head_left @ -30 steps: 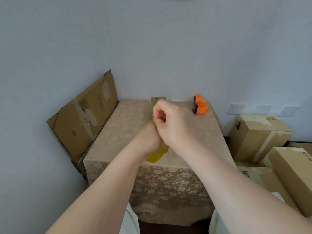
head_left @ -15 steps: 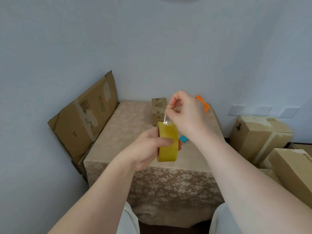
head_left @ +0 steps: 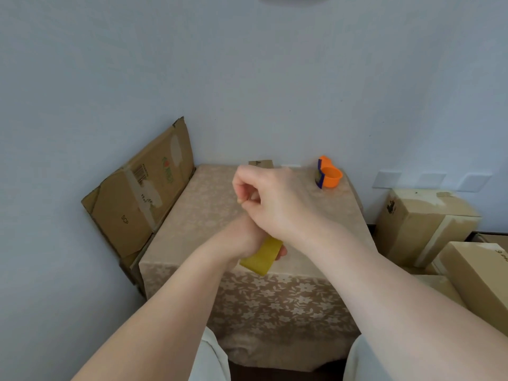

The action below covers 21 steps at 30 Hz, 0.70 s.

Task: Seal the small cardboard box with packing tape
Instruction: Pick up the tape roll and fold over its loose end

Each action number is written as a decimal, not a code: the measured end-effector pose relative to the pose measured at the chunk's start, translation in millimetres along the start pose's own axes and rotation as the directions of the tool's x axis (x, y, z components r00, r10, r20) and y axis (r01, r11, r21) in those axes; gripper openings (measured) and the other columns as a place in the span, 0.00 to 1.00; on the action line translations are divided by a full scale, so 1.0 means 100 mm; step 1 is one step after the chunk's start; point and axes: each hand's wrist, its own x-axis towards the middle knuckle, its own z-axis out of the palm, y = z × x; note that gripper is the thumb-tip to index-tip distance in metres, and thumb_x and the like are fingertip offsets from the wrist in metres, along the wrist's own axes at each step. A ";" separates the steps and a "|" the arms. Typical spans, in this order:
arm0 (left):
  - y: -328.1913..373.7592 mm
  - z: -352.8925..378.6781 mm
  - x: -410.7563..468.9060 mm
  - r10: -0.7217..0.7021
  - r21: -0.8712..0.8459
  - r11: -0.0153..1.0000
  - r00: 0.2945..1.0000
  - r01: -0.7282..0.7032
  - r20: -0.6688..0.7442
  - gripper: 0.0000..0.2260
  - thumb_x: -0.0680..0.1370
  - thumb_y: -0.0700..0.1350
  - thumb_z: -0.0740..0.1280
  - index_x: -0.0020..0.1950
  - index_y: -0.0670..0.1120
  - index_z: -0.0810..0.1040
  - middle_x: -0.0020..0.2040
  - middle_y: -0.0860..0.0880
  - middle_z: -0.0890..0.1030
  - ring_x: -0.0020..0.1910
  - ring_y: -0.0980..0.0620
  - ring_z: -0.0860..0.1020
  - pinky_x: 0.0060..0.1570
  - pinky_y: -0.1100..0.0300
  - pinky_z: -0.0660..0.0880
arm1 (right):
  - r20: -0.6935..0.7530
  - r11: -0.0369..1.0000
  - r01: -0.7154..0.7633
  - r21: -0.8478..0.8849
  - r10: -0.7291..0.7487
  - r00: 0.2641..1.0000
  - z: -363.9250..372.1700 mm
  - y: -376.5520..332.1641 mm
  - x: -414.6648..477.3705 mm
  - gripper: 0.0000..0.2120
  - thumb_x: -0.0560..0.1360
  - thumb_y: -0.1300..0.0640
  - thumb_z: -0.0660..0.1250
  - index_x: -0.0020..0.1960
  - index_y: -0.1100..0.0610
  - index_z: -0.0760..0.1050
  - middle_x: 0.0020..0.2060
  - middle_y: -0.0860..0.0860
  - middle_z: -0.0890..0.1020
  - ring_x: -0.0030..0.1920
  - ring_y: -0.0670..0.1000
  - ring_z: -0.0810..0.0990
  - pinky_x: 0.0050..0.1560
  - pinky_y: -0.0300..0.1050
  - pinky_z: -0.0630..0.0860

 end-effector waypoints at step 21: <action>-0.30 0.08 0.10 -0.103 -0.507 0.861 0.988 0.032 -0.113 0.05 0.77 0.42 0.66 0.50 0.51 0.77 0.39 0.48 0.79 0.31 0.55 0.78 0.30 0.60 0.74 | -0.089 0.711 -0.387 0.587 0.532 0.842 -0.07 0.47 0.00 0.14 0.70 0.68 0.68 0.37 0.50 0.74 0.36 0.46 0.78 0.38 0.47 0.78 0.45 0.50 0.78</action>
